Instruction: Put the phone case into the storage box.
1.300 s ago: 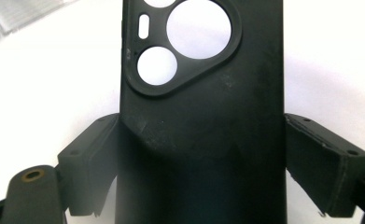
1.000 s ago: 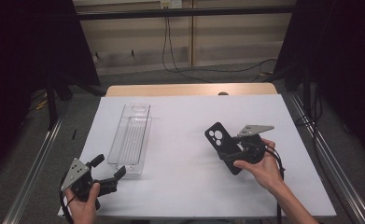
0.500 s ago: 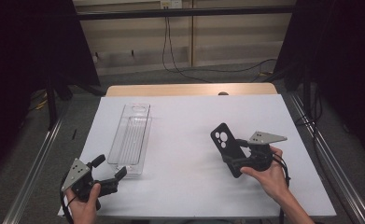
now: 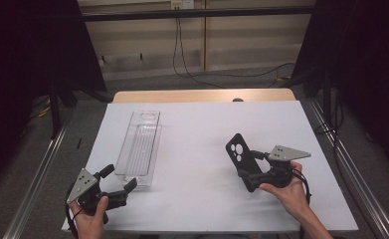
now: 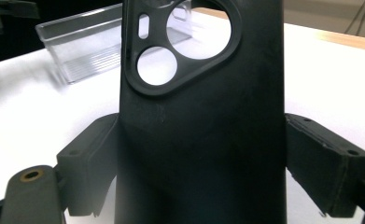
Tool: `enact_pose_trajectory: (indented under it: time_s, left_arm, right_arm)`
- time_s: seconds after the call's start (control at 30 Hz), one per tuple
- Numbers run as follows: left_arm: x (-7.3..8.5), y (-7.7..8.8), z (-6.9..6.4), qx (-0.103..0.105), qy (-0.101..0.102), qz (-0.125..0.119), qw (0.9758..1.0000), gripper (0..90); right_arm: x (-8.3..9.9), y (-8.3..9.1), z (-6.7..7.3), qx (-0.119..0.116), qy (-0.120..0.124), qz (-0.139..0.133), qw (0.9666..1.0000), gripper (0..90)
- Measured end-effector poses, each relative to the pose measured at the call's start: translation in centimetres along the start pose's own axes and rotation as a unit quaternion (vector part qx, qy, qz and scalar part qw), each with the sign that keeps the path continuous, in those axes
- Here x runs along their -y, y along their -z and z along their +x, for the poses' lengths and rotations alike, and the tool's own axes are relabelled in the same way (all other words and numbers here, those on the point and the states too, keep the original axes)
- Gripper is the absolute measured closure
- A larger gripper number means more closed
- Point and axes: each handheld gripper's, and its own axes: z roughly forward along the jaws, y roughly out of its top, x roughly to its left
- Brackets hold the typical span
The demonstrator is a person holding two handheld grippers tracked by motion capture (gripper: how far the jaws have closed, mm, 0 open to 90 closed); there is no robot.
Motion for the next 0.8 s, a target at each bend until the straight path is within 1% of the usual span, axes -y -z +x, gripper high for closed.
enact_pose_trajectory:
  time_s: [0.03,0.1,0.13,0.23,0.33,0.4,0.47,0.53,0.6,0.67,0.7,0.73,0.8]
  left_arm:
    - [-0.1,0.0,-0.1,0.002,-0.001,0.002,1.0,3.2]
    - [-0.2,-0.1,-0.6,0.016,-0.003,0.003,0.9999,3.3]
    - [-0.4,-0.2,-1.0,0.026,-0.009,0.006,0.9996,3.1]
    - [-0.5,-0.3,-1.8,0.041,-0.021,0.009,0.9989,2.8]
    - [-0.6,-0.7,-2.3,0.054,-0.021,0.013,0.9982,2.7]
    - [-0.7,-0.9,-2.4,0.06,-0.026,0.017,0.9977,2.7]
    - [-0.8,-1.0,-2.6,0.071,-0.023,0.019,0.997,2.7]
    - [-0.9,-1.1,-2.8,0.077,-0.023,0.02,0.9966,2.5]
    - [-1.1,-1.2,-3.0,0.079,-0.034,0.026,0.9959,2.4]
    - [-1.2,-1.4,-3.3,0.086,-0.04,0.03,0.995,2.4]
    - [-1.3,-1.4,-3.4,0.091,-0.048,0.032,0.9942,2.4]
    - [-1.4,-1.5,-3.7,0.095,-0.06,0.039,0.9929,2.4]
    - [-1.3,-1.8,-4.1,0.101,-0.072,0.049,0.9911,2.4]
  right_arm:
    - [0.0,0.0,0.1,-0.002,0.0,-0.002,1.0,14.6]
    - [0.0,0.0,0.2,-0.009,0.0,-0.004,1.0,14.6]
    - [0.0,0.0,0.3,-0.011,0.001,-0.004,0.9999,14.6]
    - [0.1,-0.1,0.6,-0.02,0.002,-0.001,0.9998,14.5]
    - [0.1,-0.1,0.9,-0.027,0.006,0.0,0.9996,14.5]
    - [0.1,-0.1,1.2,-0.034,0.009,-0.001,0.9994,14.5]
    - [0.2,-0.2,1.4,-0.037,0.01,-0.002,0.9993,14.5]
    - [0.2,-0.3,1.6,-0.043,0.012,0.0,0.999,14.4]
    - [0.3,-0.5,1.9,-0.052,0.014,0.006,0.9985,14.4]
    - [0.3,-0.7,2.1,-0.058,0.015,0.009,0.9982,14.4]
    - [0.3,-0.7,2.2,-0.058,0.017,0.008,0.9981,14.4]
    - [0.3,-0.8,2.2,-0.06,0.017,0.008,0.998,14.4]
    - [0.2,-0.9,2.4,-0.063,0.019,0.008,0.9978,14.4]
